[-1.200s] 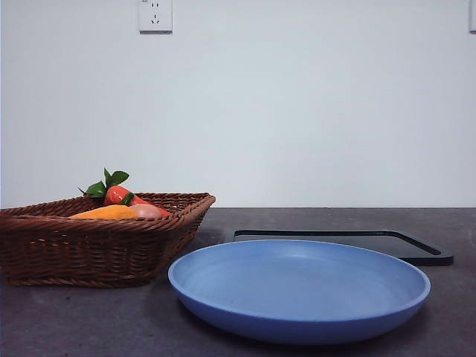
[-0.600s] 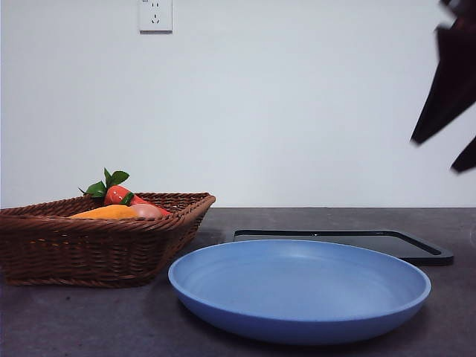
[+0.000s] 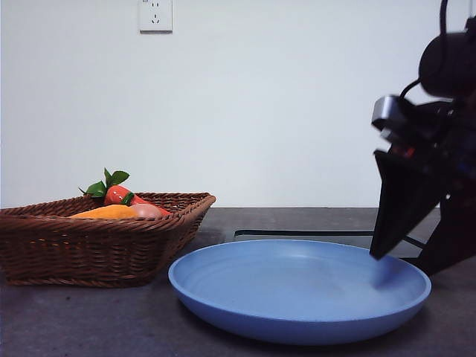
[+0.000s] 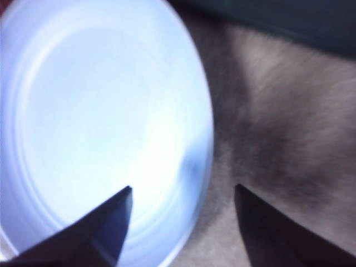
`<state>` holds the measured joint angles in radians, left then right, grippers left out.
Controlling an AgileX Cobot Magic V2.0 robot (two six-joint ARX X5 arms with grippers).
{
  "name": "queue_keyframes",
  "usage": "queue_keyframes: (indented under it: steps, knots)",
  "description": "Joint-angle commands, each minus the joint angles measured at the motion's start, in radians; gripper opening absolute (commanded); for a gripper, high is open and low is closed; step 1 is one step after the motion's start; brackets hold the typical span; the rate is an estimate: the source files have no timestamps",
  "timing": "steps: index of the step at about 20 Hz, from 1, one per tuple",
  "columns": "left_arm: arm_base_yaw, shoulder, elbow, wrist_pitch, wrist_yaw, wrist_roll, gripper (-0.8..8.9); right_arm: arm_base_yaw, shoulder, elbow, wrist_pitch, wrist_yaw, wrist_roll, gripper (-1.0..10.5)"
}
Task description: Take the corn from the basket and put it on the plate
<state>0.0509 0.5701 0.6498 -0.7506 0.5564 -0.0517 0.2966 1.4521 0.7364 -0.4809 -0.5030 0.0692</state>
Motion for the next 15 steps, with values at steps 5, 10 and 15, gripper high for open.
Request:
queue_keyframes:
  steps: [5, 10, 15]
  knots:
    - [-0.001, 0.005, 0.017, 0.013, 0.006, -0.006, 4.17, 0.029, 0.060, 0.017, 0.027, 0.015, 0.010, 0.9]
    - [-0.001, 0.005, 0.017, 0.016, 0.006, -0.005, 4.16, 0.028, 0.060, 0.017, 0.032, 0.041, 0.030, 0.0]
    - [-0.027, 0.036, 0.022, 0.018, 0.001, -0.005, 4.13, 0.027, 0.037, 0.018, 0.031, 0.045, 0.055, 0.0]
